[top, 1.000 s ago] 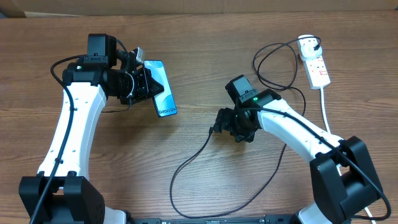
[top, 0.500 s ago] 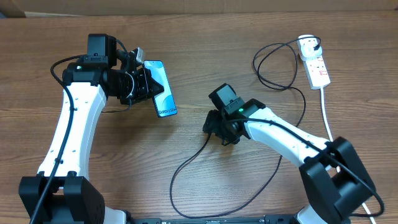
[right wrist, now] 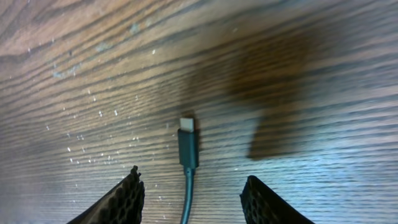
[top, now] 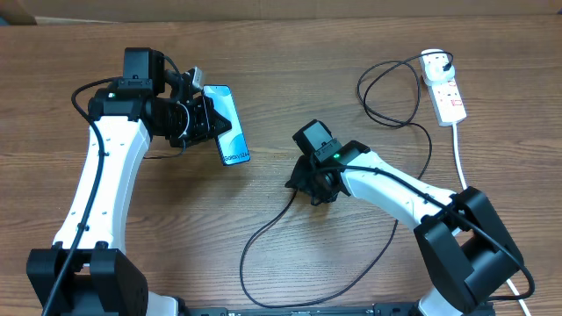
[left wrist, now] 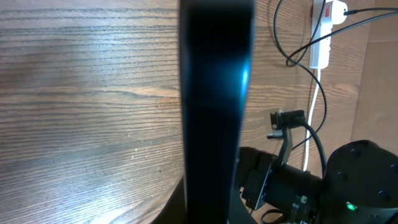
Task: Plug charger to phone and switch on socket
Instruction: 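Lower the right gripper around the cable's USB-C plug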
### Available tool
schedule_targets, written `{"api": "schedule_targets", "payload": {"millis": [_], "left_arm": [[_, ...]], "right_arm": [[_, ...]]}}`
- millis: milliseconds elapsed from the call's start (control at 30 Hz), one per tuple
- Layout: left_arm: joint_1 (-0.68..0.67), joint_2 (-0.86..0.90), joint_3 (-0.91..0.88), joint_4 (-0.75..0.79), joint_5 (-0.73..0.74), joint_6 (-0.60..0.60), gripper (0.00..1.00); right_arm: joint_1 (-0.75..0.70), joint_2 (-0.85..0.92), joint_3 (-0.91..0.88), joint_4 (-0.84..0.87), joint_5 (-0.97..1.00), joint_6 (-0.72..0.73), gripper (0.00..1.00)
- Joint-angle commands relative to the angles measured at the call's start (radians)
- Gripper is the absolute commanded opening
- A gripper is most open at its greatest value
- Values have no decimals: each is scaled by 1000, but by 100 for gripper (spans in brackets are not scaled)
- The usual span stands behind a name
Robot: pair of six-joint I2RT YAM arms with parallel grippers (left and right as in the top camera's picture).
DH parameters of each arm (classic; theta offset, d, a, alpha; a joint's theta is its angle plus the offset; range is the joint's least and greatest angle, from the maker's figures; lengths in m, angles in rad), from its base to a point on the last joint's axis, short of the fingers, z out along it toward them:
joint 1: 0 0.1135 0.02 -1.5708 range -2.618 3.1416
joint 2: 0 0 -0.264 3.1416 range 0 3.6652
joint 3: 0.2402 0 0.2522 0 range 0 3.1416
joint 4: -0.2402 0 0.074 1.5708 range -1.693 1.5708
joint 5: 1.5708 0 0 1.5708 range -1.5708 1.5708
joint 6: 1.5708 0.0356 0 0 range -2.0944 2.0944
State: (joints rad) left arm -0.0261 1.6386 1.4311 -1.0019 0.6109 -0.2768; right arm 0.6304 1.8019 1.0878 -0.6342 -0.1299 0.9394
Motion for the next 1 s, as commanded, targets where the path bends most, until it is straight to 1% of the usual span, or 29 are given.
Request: {"api": "schedule_targets", "payload": {"millis": [0, 67, 200, 333, 500, 633, 800, 833, 967], "left_arm": [[0, -8, 4, 7, 37, 30, 4], [0, -8, 4, 7, 37, 30, 4], [0, -8, 4, 7, 36, 30, 4], [0, -8, 4, 7, 36, 30, 4], [0, -8, 4, 7, 36, 31, 4], [0, -8, 4, 7, 37, 30, 4], [0, -8, 4, 8, 36, 30, 4], [0, -8, 4, 8, 36, 31, 4], [0, -8, 4, 8, 36, 30, 4]], "right_arm": [[18, 7, -36, 28, 6, 13, 46], [18, 7, -51, 38, 6, 34, 43], [18, 7, -68, 70, -5, 35, 43], [21, 7, -84, 87, -10, 58, 39], [26, 8, -118, 147, -24, 60, 36], [26, 8, -118, 151, -23, 60, 32], [27, 10, -119, 150, -20, 60, 30], [27, 13, -119, 150, -19, 60, 28], [33, 43, -119, 157, -23, 83, 28]]}}
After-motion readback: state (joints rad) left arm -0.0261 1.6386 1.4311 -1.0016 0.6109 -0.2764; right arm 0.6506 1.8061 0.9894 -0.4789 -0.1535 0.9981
